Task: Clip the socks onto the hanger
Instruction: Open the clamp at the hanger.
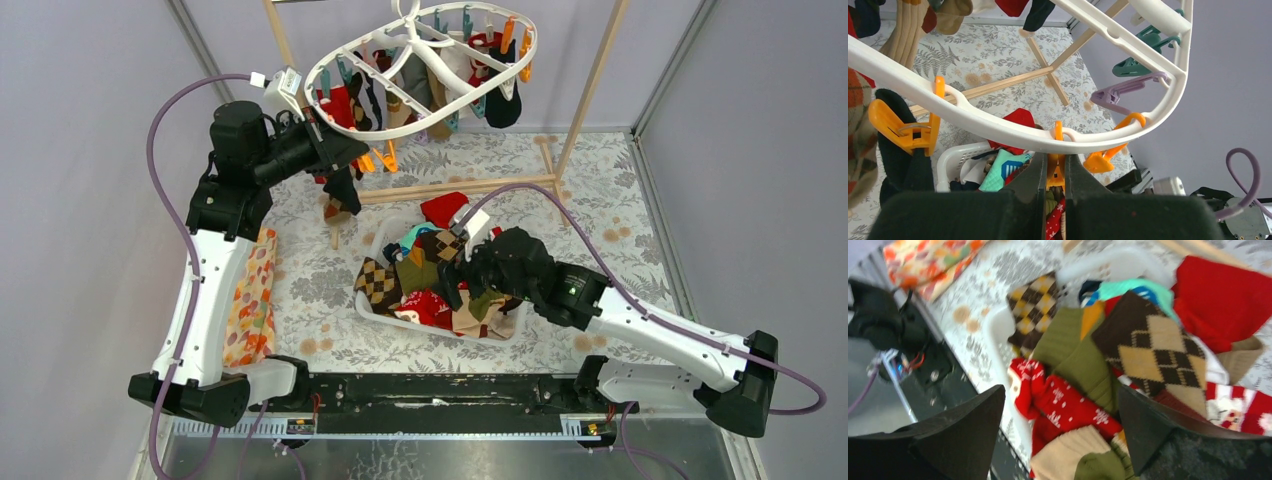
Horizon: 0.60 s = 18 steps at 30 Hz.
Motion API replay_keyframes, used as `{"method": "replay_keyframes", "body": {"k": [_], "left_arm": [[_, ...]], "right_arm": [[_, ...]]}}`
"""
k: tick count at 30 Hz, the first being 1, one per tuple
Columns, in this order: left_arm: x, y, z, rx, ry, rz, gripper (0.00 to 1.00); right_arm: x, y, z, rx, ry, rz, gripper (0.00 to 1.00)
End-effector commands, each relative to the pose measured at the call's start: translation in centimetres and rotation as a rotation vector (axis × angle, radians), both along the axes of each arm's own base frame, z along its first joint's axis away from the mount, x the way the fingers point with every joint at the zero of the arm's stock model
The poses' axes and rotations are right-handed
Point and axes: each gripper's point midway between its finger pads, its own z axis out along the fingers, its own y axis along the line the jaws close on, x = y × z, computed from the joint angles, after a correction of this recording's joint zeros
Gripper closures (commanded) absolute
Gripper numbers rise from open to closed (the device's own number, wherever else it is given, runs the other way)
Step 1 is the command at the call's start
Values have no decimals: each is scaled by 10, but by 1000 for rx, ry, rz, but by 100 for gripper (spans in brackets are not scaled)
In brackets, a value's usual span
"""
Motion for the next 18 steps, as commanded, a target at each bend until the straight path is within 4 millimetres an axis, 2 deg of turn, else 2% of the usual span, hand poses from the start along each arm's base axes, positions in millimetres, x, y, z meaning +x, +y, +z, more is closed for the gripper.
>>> {"method": "replay_keyframes", "body": {"k": [1,3,6,11,18], "left_arm": [[-1,-1,8,10,-38,-22,100],[-1,-2,7,12,-35,-27,100],[-1,-2,5,12,-30,-29,100],[-2,-3,5,12,-31,-37,100],[-1,-4,4,12,-25,-44,100]], "right_arm": [[-42,4,-2,-120,-7,321,16],[-48,10,-2,-152,-31,415,21],[-48,16,-8,-213,-71,506,22],[-40,27,-20,-267,-174,599,23],[-22,41,-52,-386,-191,653,29]]}}
